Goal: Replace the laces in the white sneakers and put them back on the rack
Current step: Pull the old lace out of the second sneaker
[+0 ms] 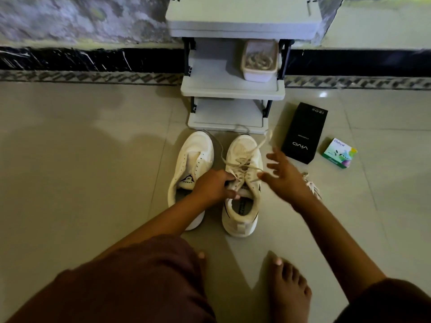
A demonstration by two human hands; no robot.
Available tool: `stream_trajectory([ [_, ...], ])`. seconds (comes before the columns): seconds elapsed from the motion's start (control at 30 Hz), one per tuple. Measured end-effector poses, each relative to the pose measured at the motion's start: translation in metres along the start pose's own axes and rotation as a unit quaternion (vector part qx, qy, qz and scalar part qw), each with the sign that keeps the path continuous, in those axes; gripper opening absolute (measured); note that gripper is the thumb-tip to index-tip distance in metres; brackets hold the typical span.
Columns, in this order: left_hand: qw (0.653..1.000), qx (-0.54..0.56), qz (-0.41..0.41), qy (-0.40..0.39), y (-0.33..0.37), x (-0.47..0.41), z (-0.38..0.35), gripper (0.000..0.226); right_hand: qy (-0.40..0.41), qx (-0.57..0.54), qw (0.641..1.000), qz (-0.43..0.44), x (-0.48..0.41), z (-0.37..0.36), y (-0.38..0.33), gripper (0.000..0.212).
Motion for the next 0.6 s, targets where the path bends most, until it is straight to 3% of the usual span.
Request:
stream_trajectory([
  [0.1, 1.0, -0.001, -0.007, 0.006, 0.004, -0.001, 0.003, 0.049, -0.058, 0.207, 0.974, 0.068, 0.008, -0.031, 0.002, 0.072],
  [0.2, 0.999, 0.001, -0.008, 0.037, 0.01, -0.001, 0.009, 0.033, -0.03, 0.322, 0.943, 0.083, 0.003, -0.04, 0.006, 0.058],
  [0.27, 0.998, 0.015, -0.006, 0.058, 0.013, -0.002, 0.011, 0.028, 0.0, 0.308, 0.947, 0.091, -0.001, -0.035, 0.009, 0.044],
  [0.47, 0.986, 0.151, 0.021, 0.059, -0.004, -0.004, 0.014, 0.014, -0.013, 0.043, 0.992, 0.122, -0.003, -0.021, 0.033, 0.025],
  [0.6, 0.97, 0.235, 0.055, 0.031, -0.011, 0.0, 0.011, 0.022, 0.012, 0.091, 0.986, 0.136, 0.001, -0.025, 0.031, 0.032],
])
Point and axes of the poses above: each hand's wrist, its own x-axis away from the middle knuckle, its own z-axis out of the back of the hand, y = z × x, the point moved 9 cm from there along -x, towards the middle knuckle, and after that the axes turned 2 degrees about y, right-handed, at the moved point
